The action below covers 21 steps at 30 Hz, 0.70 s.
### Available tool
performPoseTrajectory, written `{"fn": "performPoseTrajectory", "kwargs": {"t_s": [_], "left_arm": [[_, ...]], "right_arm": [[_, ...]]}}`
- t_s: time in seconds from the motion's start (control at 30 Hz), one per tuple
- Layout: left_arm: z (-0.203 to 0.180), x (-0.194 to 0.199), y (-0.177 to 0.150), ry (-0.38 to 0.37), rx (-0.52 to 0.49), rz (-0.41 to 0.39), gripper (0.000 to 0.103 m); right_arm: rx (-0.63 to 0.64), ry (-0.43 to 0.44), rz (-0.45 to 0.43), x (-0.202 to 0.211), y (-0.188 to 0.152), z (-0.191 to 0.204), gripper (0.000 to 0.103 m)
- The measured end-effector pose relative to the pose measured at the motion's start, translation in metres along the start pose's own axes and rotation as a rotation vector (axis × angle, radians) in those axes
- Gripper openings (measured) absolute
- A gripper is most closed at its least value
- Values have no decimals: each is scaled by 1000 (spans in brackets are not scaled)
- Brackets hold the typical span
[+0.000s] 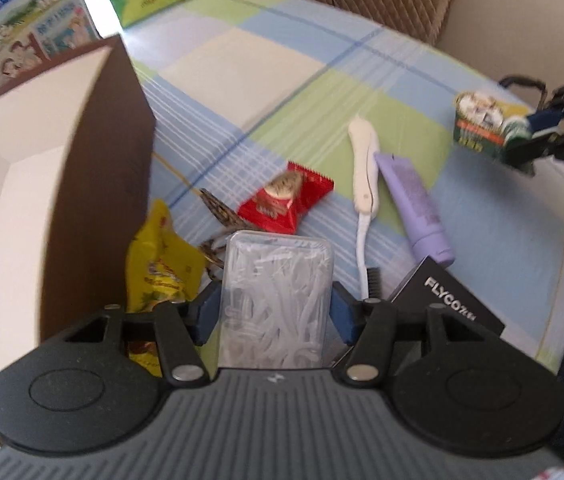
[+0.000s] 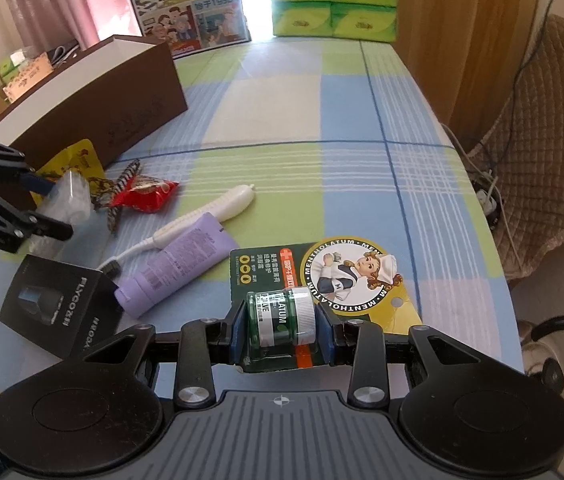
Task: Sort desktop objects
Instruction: 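Grasp the clear floss-pick box with the left tool while the right tool holds the card, then carry the floss box and green card into the brown box and open both tools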
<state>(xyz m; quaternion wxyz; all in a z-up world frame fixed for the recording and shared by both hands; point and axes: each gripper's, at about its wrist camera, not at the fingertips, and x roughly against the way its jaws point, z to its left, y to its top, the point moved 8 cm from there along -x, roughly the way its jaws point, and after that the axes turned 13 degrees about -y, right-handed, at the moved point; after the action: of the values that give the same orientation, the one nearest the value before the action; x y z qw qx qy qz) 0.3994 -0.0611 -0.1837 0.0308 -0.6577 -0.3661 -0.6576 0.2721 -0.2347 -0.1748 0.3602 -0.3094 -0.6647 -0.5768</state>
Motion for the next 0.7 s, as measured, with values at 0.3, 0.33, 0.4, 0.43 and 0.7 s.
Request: {"fn": "performPoseTrajectory", "kwargs": {"t_s": [0.3,0.33,0.4,0.43,0.7], "left_arm": [[3,83,7,54,86,-182,52],[5,94,7,64,93,-203,52],[10,117,9,82,112,-244,52],[13,127,9,92,119,-261,52],[61,182,7,211,174,-319,52]], "right_arm": [[76,88,-74,14,34,35,34],[86,105,-85,16,40,41,34],[110,139,-112,21,53,53,34],[123,158,-126,25,60,61,34],[251,289,-239,44,121,130,33]]}}
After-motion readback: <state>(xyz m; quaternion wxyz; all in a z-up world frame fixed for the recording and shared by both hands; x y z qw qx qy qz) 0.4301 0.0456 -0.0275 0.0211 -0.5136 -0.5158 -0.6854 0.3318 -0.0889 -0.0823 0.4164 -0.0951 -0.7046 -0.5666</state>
